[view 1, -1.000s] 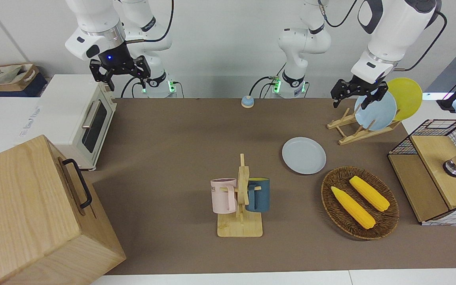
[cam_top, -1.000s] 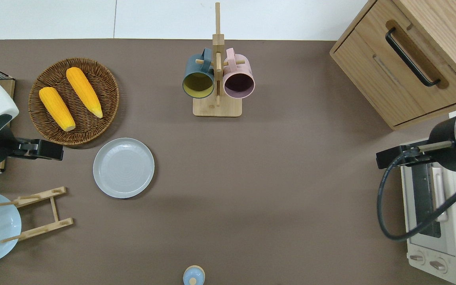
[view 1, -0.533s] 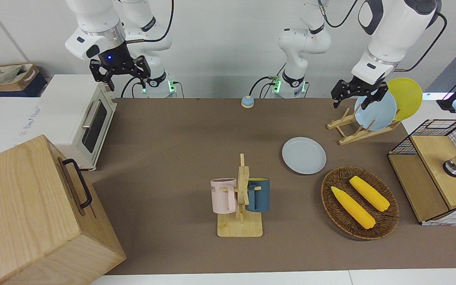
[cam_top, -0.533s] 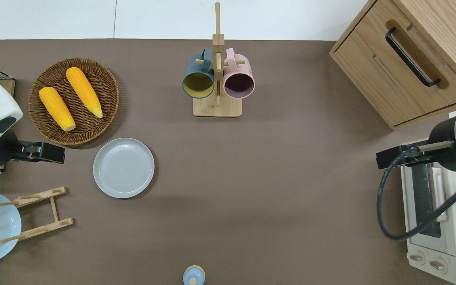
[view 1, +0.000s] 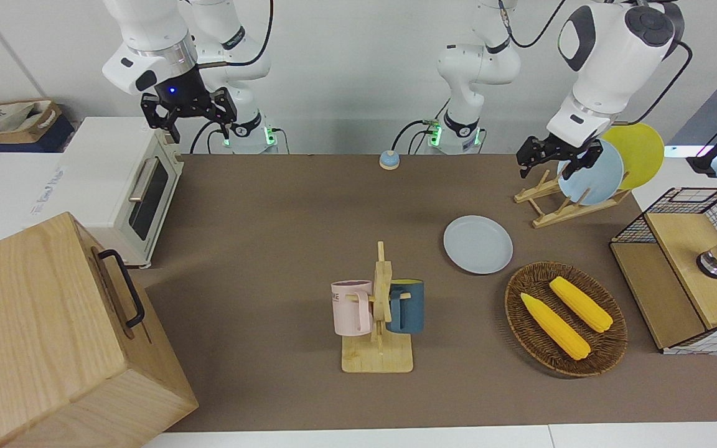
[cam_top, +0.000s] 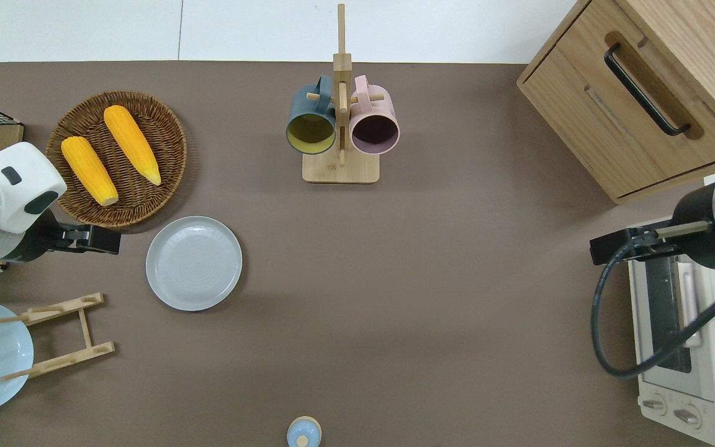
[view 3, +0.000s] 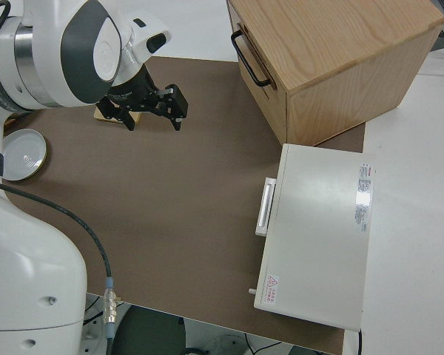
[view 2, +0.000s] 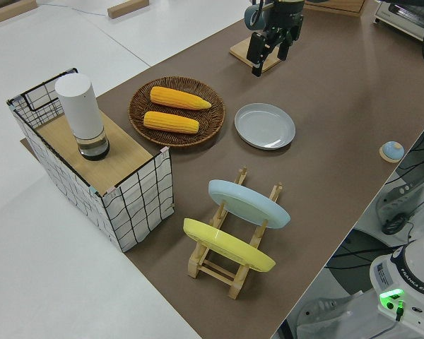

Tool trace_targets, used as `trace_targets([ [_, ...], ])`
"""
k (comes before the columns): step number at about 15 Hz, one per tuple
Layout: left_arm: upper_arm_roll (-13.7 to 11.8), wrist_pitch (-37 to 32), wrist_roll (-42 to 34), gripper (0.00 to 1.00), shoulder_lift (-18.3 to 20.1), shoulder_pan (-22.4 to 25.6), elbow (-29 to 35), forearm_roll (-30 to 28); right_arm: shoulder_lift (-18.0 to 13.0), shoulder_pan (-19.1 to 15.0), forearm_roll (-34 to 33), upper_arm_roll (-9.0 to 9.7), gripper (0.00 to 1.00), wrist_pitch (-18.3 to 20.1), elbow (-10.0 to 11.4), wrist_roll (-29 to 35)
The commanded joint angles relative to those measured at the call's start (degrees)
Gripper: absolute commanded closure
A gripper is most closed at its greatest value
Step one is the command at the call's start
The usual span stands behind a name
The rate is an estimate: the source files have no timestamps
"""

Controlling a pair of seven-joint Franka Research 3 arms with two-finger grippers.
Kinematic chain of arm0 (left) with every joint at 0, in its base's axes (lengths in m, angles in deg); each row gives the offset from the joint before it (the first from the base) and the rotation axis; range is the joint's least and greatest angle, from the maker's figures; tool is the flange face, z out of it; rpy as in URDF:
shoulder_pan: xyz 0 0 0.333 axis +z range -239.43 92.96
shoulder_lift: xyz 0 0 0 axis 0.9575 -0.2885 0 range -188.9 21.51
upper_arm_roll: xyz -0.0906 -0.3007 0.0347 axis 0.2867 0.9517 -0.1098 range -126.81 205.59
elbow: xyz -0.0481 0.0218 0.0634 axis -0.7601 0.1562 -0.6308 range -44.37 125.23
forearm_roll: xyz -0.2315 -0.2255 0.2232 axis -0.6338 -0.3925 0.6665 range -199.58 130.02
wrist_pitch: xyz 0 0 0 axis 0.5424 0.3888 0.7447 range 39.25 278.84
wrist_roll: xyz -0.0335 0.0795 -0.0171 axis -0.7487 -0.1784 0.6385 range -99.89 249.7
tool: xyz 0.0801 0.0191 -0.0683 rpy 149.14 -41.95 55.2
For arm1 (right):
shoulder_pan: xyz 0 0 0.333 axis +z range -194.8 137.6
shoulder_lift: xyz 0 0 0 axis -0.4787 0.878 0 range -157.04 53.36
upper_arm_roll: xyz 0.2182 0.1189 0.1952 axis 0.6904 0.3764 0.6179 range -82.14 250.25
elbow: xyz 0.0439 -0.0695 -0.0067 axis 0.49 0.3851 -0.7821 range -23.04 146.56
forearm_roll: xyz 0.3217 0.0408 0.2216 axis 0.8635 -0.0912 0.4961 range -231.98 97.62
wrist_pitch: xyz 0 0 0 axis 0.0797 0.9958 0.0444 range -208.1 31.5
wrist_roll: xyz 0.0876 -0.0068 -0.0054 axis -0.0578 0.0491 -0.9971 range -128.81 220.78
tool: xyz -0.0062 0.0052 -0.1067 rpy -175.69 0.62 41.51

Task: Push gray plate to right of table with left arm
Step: 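Move the left gripper down beside the gray plate's edge nearest the basket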

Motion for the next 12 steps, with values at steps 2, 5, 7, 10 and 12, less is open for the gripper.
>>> trace_targets([
  [2, 0.15, 11.36, -0.49, 0.00, 3.01, 1.89, 10.97, 0.53, -0.43, -0.62, 0.46, 0.23, 0.017, 0.69, 0.03, -0.15],
  [5, 0.15, 15.59, -0.58, 0.00, 3.18, 2.16, 14.84, 0.53, -0.43, -0.62, 0.46, 0.32, 0.017, 0.69, 0.03, -0.06],
  [7, 0.24, 19.09, -0.58, 0.00, 3.36, 2.16, 18.09, 0.62, -0.43, -0.62, 0.46, 0.32, 0.017, 0.69, 0.03, -0.15],
  [10, 0.15, 27.43, -0.58, 0.00, 3.27, 2.25, 23.71, 0.53, -0.43, -0.62, 0.46, 0.32, 0.017, 0.69, 0.03, -0.15],
  [12, 0.15, 33.67, -0.58, 0.00, 3.10, 2.60, 28.45, 0.53, -0.43, -0.62, 0.46, 0.32, 0.017, 0.69, 0.03, -0.15],
])
